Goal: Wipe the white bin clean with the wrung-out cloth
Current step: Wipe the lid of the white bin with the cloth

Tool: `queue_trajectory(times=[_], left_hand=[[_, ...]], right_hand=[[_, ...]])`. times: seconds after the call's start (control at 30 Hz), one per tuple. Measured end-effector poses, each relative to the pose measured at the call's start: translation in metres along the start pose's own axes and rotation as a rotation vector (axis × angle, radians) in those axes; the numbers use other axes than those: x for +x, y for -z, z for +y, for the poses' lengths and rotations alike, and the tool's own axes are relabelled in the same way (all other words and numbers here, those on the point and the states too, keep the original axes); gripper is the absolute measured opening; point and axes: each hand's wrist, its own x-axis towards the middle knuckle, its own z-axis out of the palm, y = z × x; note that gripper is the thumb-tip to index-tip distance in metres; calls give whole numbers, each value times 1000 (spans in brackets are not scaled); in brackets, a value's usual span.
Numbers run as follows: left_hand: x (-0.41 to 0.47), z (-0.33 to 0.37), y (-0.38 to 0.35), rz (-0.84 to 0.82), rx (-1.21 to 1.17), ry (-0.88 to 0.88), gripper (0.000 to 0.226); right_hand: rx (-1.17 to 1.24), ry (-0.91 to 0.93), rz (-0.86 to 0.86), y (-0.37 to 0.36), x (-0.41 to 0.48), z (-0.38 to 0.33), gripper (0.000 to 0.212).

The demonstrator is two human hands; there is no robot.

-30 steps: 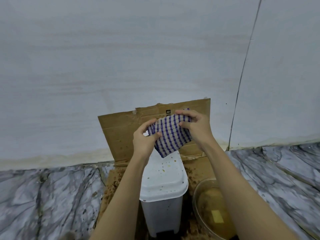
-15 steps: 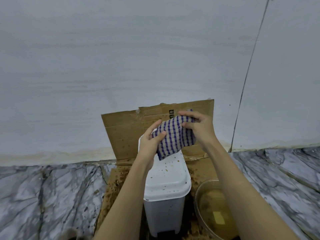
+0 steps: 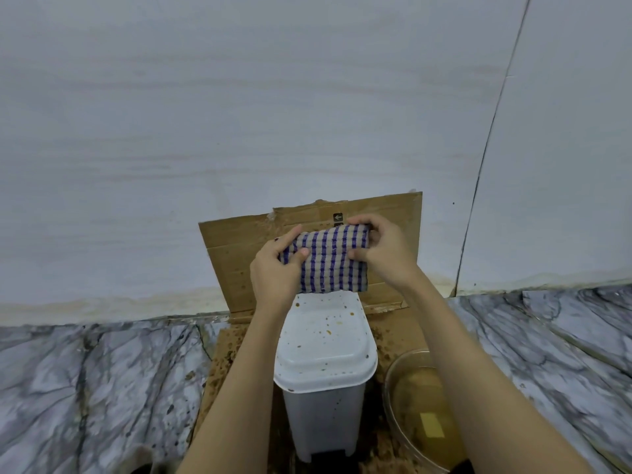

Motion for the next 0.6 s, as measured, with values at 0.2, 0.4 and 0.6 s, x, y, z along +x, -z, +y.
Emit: queue_trajectory(times=[0.2, 0.4, 0.6], left_hand=[[0, 1, 2, 116, 365, -139, 28], [5, -6, 4, 18, 412, -93, 21], [-4, -3, -2, -440, 116, 150, 27]], right_hand=[[-162, 113, 138, -4, 2, -1, 22], [-226, 36, 162, -3, 4, 3, 13], [-116, -33, 73, 5, 9, 17, 17]])
